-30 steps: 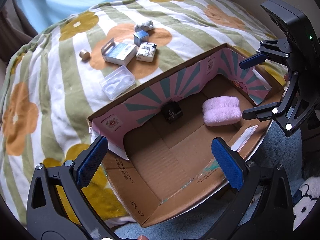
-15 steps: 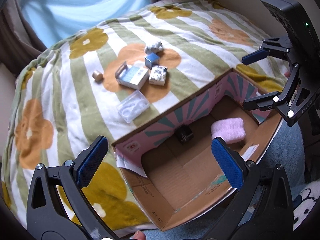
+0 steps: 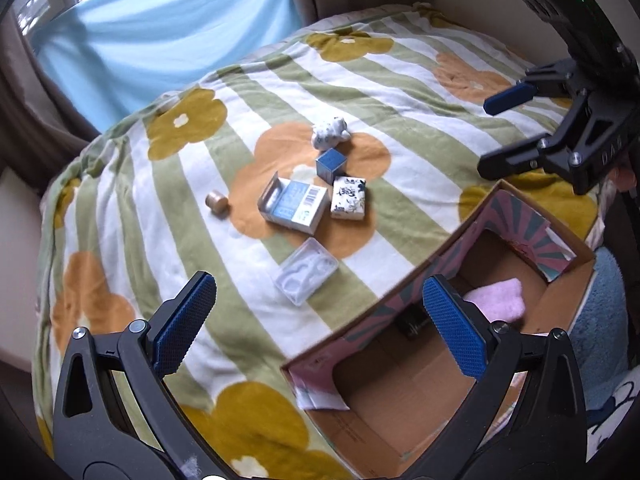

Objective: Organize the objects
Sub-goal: 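Move both tools back over the remaining items on the blanket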

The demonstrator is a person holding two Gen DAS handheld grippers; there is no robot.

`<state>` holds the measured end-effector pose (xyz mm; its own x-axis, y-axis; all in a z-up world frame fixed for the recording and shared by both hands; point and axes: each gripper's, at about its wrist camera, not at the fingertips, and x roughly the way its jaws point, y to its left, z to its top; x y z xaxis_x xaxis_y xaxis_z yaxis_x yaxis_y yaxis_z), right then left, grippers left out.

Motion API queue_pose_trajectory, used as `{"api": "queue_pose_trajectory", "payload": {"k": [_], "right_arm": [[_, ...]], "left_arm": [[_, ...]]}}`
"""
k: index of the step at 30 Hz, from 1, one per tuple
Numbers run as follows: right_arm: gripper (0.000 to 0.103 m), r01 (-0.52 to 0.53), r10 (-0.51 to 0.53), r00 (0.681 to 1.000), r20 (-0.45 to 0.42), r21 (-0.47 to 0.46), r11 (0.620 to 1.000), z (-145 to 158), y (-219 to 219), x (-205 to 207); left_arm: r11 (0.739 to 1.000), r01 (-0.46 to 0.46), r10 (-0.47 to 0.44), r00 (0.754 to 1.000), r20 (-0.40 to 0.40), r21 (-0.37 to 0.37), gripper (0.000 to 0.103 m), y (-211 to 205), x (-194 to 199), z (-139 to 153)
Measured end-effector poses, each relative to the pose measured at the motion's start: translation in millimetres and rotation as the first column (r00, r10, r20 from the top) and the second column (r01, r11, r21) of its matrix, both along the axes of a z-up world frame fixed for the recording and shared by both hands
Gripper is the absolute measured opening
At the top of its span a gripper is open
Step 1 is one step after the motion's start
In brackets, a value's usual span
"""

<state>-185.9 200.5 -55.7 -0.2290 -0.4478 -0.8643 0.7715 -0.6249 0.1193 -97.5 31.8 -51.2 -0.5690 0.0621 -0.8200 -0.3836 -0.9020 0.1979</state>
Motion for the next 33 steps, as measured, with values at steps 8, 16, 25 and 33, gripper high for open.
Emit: {"api": "queue_pose_trajectory", "payload": {"k": [8, 16, 25, 33], "right_arm": [[0.1, 0.035, -0.035, 0.999, 0.029, -0.001, 0.999, -14.2, -35.5, -57.2], [0.1, 0.053, -0.055, 0.996, 0.075, 0.028, 0.998, -58.5, -77.6, -116.8], [0.1, 0.057, -0.07, 0.988, 0.138, 0.097, 0.994, -117.0, -108.4, -157.9], [0.1, 0.065, -0.088, 0.981, 0.171, 0.134, 0.989, -148.9, -124.9, -176.5]], "left_arm": [[0.999, 0.032, -0.032, 0.998, 0.061, 0.001, 0.103, -10.7, -72.3, -35.0], [0.994, 0.1, -0.096, 0.992, 0.079, -0.047, 0.103, -14.2, -136.6, -91.6], [0.987, 0.148, -0.139, 0.981, 0.133, -0.064, 0.103, -18.4, -176.3, -148.7], [0.981, 0.194, -0.188, 0.97, 0.152, -0.026, 0.103, -15.3, -194.9, -163.1]]}}
